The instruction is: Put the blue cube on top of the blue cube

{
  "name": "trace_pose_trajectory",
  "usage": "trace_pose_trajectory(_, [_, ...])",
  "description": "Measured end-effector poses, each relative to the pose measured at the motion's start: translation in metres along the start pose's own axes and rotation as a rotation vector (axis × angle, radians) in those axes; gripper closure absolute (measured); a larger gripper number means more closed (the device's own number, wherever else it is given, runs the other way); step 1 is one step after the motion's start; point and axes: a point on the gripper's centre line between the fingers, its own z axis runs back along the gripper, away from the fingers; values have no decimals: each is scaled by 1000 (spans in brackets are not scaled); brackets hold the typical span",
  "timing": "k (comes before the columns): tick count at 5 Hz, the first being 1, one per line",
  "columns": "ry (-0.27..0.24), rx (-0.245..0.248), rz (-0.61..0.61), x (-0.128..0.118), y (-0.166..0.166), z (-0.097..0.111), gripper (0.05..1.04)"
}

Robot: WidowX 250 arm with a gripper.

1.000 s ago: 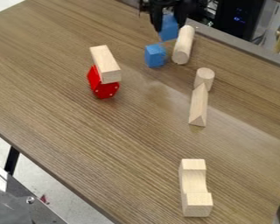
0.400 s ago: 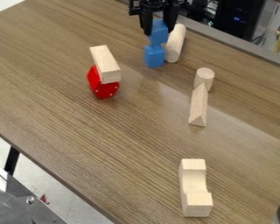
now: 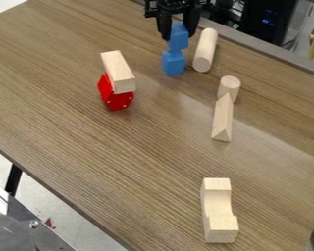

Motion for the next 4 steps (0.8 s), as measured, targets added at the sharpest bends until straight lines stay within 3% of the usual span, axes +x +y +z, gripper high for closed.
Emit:
trace_pose_trajectory(3, [18, 20, -17, -5, -2, -10, 527])
trace_pose_trajectory(4, [25, 35, -23, -6, 0, -13, 458])
